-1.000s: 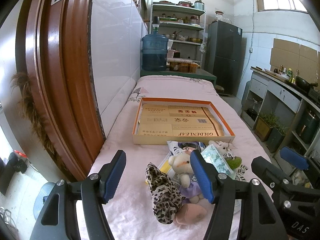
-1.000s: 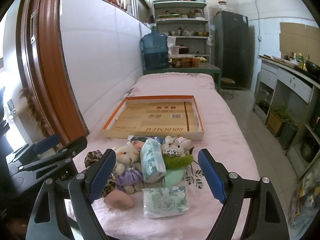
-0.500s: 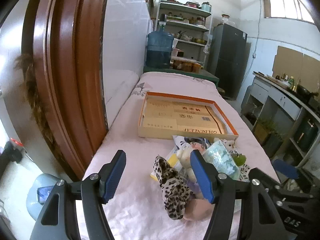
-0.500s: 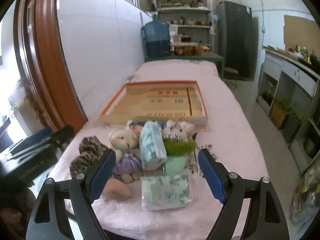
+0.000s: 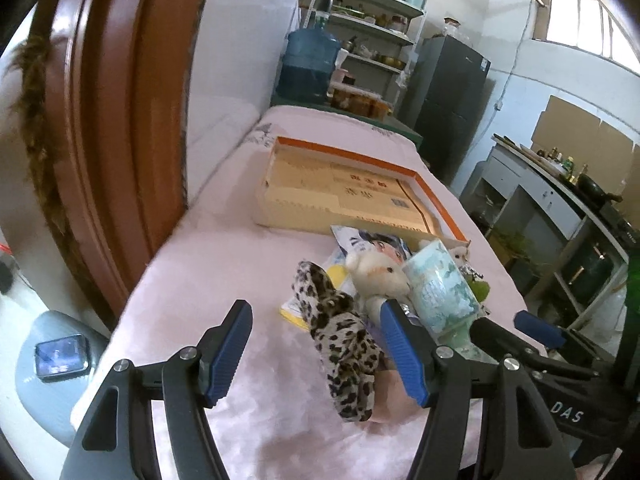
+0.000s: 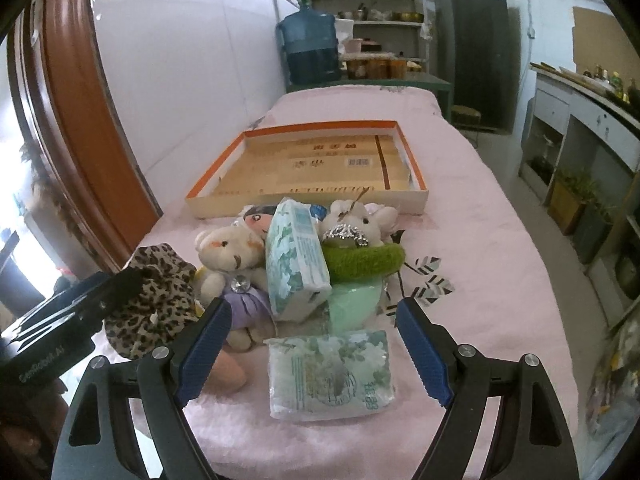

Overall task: Organize soft objects
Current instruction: 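Grasp the leopard scrunchie with the left tool while the right grasps a tissue pack, then carry the scrunchie and tissue pack over the orange-rimmed tray with both tools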

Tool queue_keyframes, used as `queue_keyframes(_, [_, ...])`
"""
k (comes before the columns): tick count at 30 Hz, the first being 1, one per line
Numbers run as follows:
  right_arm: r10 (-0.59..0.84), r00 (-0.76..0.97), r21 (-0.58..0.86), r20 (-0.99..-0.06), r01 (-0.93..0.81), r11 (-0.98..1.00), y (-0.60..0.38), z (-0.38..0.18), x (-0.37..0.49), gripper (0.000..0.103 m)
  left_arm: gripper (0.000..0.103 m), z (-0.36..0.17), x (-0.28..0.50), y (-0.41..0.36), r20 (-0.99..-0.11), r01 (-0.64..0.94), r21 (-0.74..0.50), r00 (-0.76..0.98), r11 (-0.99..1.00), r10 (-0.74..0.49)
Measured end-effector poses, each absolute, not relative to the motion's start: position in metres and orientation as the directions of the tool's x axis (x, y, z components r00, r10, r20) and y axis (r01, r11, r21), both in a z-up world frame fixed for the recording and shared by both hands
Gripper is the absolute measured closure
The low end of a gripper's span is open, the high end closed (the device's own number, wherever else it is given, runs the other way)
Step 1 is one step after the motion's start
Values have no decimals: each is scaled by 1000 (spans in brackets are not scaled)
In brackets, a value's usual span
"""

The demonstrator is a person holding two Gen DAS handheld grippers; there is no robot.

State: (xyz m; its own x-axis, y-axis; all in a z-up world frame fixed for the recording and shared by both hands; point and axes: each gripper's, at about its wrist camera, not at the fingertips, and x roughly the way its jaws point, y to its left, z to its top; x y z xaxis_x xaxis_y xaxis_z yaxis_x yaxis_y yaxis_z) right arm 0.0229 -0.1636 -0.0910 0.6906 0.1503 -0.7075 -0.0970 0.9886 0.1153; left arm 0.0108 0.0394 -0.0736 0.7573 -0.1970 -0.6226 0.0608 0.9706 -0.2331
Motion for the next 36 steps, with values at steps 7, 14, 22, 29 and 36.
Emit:
queue_keyframes(7, [160,677,117,-719,-110,987,-162,-100,31,18,46,-87,23,33,-649,89,-250,724,964,-236])
queue_keyframes(14, [173,680,115,-713,-130,985,-158,-104,39,24,78,-105,33,35,-676,87,-267,693,960,-251])
queue_keyframes(22, [213,655,141,-725,-162,977,-156,-112,48,62,90,-111,30,33,-670,116,-265,692,957,-269])
queue_keyframes(29, [237,670,175,-704,-160,972,-164,-110,47,82,95,-110,27,32,-656,130,-269,701,954,-280])
queue_keyframes(36, [249,704,179,-665,-173,969,-166,-95,38,83,95,-97,21,34,-616,149,-268,733,952,-289])
